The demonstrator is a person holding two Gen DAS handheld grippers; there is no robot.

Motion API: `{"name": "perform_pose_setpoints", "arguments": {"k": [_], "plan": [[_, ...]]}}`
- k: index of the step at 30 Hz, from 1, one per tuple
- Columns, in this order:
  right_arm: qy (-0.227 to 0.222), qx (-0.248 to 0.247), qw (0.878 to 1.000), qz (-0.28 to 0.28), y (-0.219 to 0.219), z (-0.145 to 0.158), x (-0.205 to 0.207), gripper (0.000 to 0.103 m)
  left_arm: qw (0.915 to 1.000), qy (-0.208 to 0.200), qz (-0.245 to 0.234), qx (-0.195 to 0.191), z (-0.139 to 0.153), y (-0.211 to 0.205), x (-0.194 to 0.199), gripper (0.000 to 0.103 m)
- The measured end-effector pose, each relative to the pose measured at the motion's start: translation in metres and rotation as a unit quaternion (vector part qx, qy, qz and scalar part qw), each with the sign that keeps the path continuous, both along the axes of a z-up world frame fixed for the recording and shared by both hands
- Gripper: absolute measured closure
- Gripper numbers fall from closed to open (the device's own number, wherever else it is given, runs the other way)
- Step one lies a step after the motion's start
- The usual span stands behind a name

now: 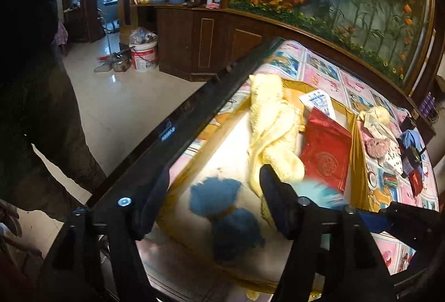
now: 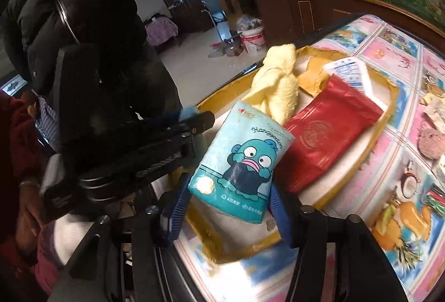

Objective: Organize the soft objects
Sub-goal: 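Lower both held items into the foam box and open both tools, then move both tools back over the remaining items on the table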

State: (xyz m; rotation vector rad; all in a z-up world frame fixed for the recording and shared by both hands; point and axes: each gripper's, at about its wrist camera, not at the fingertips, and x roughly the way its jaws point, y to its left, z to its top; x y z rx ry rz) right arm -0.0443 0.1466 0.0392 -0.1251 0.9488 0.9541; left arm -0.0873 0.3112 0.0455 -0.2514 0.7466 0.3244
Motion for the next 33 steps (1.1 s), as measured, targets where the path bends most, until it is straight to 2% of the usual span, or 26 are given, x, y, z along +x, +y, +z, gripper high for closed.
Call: {"name": "perform_pose_setpoints", "arguments": {"k": [4,6,8,9,11,12,16,20,23,27,33], "plan": [[0.011,0.002,1.0,-0.001,0.003,-0.002,0.006,0.042,0.9999,-0.002,0.006,0.012,0.011,-0.001,0.002,0.034],[-0.011,0.006,1.0,-0.011,-0.004,0.016,0.012,0.041,0.9995,-0.008,0.013,0.027,0.019,-0.003,0.0,0.025],[-0.053,0.024,0.997,-0.041,-0.025,0.053,0.02,0.039,0.9988,-0.013,0.017,0.045,0.022,-0.01,0.0,0.022],[-0.07,0.04,0.995,-0.054,-0.039,0.07,0.022,0.035,0.9983,-0.009,0.014,0.056,0.023,-0.016,0.001,0.022],[-0.112,0.062,0.989,-0.079,-0.069,0.097,0.018,0.009,0.9979,-0.005,0.005,0.065,0.025,-0.025,0.003,0.022],[-0.134,0.059,0.985,-0.092,-0.08,0.101,0.013,0.006,0.998,-0.006,-0.007,0.062,0.027,-0.032,0.003,0.022],[-0.203,-0.016,0.965,-0.167,-0.11,0.085,0.002,0.005,0.9977,-0.019,-0.05,0.041,0.035,-0.06,0.002,0.022],[-0.209,-0.059,0.95,-0.224,-0.145,0.063,0.001,0.005,0.9946,-0.021,-0.093,0.041,0.042,-0.093,0.001,0.022],[-0.194,-0.058,0.944,-0.262,-0.178,0.056,0.001,0.005,0.9927,-0.019,-0.111,0.044,0.048,-0.116,-0.001,0.022],[-0.194,-0.059,0.931,-0.304,-0.215,0.064,-0.001,0.004,0.9892,-0.027,-0.136,0.045,0.061,-0.142,-0.008,0.022],[-0.222,-0.043,0.904,-0.363,-0.289,0.094,-0.005,0.004,0.9849,-0.05,-0.163,0.029,0.085,-0.166,-0.009,0.022]]}}
